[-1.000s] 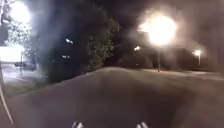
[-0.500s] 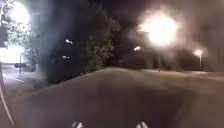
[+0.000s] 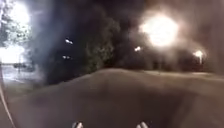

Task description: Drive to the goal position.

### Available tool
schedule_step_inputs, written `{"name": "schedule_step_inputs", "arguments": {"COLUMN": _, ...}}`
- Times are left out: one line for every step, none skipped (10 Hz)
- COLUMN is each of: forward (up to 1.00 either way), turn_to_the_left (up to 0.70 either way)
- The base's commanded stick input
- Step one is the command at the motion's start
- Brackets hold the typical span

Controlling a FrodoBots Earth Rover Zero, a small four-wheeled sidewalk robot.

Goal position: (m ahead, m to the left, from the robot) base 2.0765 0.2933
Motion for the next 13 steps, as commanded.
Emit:
{"name": "schedule_step_inputs", "arguments": {"forward": 0.5, "turn_to_the_left": 0.0}}
{"name": "schedule_step_inputs", "arguments": {"forward": 0.5, "turn_to_the_left": 0.0}}
{"name": "schedule_step_inputs", "arguments": {"forward": 0.5, "turn_to_the_left": 0.0}}
{"name": "schedule_step_inputs", "arguments": {"forward": 0.5, "turn_to_the_left": 0.0}}
{"name": "schedule_step_inputs", "arguments": {"forward": 0.5, "turn_to_the_left": 0.0}}
{"name": "schedule_step_inputs", "arguments": {"forward": 0.5, "turn_to_the_left": 0.0}}
{"name": "schedule_step_inputs", "arguments": {"forward": 0.5, "turn_to_the_left": 0.0}}
{"name": "schedule_step_inputs", "arguments": {"forward": 0.5, "turn_to_the_left": 0.0}}
{"name": "schedule_step_inputs", "arguments": {"forward": 0.5, "turn_to_the_left": 0.0}}
{"name": "schedule_step_inputs", "arguments": {"forward": 0.5, "turn_to_the_left": 0.0}}
{"name": "schedule_step_inputs", "arguments": {"forward": 0.5, "turn_to_the_left": 0.0}}
{"name": "schedule_step_inputs", "arguments": {"forward": 0.5, "turn_to_the_left": 0.0}}
{"name": "schedule_step_inputs", "arguments": {"forward": 0.5, "turn_to_the_left": 0.0}}
